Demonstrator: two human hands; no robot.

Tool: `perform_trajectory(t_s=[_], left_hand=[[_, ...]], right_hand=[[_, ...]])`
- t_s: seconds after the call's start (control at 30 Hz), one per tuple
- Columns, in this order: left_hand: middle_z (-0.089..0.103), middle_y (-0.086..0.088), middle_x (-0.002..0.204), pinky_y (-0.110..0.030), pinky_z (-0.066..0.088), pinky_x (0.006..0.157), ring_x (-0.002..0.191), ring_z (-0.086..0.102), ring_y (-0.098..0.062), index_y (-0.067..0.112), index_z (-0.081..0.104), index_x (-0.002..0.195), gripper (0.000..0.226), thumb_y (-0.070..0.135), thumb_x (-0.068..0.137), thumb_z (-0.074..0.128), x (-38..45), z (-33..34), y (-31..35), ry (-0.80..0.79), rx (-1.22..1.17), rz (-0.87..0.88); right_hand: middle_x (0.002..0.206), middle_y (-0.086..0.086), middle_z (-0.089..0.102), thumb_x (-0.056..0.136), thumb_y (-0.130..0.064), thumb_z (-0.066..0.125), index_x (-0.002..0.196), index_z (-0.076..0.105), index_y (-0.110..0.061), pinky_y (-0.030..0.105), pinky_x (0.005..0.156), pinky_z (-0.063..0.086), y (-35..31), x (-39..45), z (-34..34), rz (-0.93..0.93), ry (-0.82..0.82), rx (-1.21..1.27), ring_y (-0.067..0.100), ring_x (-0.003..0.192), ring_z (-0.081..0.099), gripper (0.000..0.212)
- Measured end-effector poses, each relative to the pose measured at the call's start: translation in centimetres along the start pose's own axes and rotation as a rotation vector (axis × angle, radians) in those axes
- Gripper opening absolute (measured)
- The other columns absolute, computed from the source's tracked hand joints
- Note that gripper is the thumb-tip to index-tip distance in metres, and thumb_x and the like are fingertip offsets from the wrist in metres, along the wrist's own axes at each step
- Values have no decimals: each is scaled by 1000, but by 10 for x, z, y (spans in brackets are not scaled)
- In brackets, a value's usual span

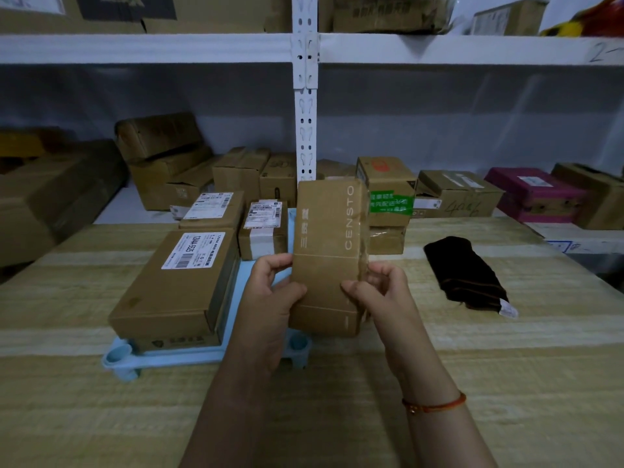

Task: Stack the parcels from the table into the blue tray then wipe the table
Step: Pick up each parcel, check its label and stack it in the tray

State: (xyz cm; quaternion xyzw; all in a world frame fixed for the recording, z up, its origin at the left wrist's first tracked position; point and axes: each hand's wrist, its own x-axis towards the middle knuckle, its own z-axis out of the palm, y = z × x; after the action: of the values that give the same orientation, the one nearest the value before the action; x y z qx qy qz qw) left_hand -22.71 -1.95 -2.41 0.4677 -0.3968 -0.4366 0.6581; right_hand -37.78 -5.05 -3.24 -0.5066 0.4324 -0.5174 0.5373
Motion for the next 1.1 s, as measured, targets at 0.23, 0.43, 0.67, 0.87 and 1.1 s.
perform_trajectory(t_s=[0.23, 0.43, 0.67, 0.87, 1.1], left_hand=[[70, 7, 84, -32, 49, 68, 83, 62, -16, 18, 58, 95, 30, -10, 88, 49, -4, 2, 4, 3, 61, 7], [65, -8, 98, -34, 45, 73, 91, 59, -19, 17, 61, 89, 13, 6, 92, 54, -7, 4, 9, 46, 2, -37], [73, 2, 100, -39, 47, 95, 103, 66, -14, 17, 67, 111, 49, 52, 80, 52, -17, 5, 22, -43, -50, -20], [74, 6, 98, -40, 46, 96, 101, 66, -10, 26, 71, 102, 40, 52, 78, 52, -22, 8, 29, -30, -73, -9], [73, 3, 105, -42, 48, 97, 105, 66, -14, 25, 67, 110, 45, 56, 78, 61, -26, 5, 27, -58, -66, 8]], right_hand=[[112, 4, 62, 81, -24, 74, 116, 45, -16, 15, 61, 50, -1, -1, -1, -27, 47, 15, 13, 96, 64, 47], [115, 3, 65, 78, -13, 77, 129, 44, -16, 18, 66, 55, 0, -5, -8, -10, -29, 23, 10, 96, 68, 61], [135, -7, 48, 57, -32, 84, 142, 33, -30, 18, 79, 54, -7, -11, -13, -80, -147, -243, 1, 115, 53, 98], [136, -5, 43, 44, -43, 78, 138, 32, -36, 43, 101, 49, -6, -13, -17, -135, -142, -351, 15, 123, 48, 105], [136, -6, 42, 42, -43, 77, 138, 32, -34, 45, 100, 49, -7, -18, -13, -163, -90, -399, 13, 124, 46, 106]])
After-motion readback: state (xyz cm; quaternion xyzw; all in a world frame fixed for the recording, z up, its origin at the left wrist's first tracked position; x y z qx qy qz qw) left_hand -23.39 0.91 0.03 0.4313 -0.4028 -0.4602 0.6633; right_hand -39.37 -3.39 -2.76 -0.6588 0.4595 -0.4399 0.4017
